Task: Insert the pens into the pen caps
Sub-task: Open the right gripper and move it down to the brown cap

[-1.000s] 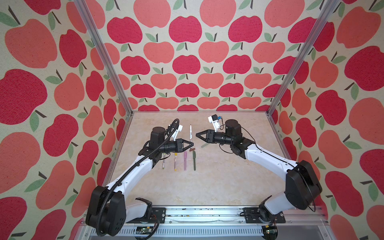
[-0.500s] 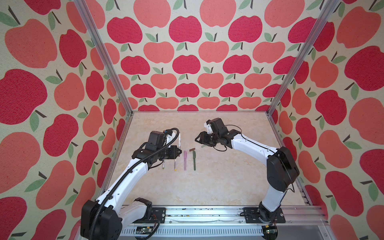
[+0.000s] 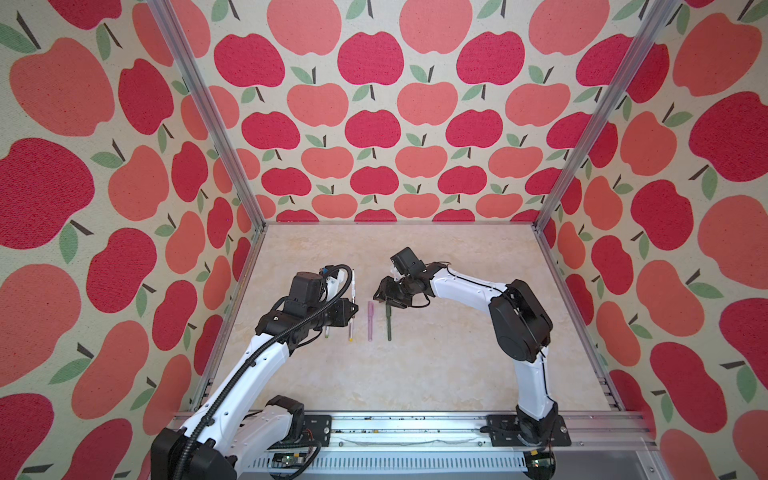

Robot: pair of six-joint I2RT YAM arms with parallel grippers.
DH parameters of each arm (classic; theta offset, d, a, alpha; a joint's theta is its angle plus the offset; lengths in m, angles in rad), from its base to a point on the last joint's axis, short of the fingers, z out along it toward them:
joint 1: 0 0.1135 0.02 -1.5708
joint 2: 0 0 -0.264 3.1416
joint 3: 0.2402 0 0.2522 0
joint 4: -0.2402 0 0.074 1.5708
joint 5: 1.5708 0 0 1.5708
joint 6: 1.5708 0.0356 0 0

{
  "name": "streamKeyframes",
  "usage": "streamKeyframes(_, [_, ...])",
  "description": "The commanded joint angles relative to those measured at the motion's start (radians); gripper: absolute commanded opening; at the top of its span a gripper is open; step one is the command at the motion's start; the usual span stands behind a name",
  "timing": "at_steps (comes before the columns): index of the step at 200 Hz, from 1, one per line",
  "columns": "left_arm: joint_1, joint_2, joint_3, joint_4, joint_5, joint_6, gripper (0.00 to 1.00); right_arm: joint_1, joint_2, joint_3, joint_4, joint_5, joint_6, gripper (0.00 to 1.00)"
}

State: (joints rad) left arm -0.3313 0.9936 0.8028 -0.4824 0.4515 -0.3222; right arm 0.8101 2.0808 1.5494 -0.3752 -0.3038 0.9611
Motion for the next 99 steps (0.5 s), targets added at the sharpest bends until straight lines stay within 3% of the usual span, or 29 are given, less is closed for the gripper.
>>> streamKeyframes(1, [0.006,-0.017,-0.013,0.013,-0.016,0.018,0.0,0.008,0.036,0.044,-0.014,-0.029,0.036,0.55])
streamKeyframes(99, [0.012,-0.022,-0.015,0.029,-0.004,0.018,0.0,0.005,0.146,0.13,-0.026,-0.062,0.028,0.54])
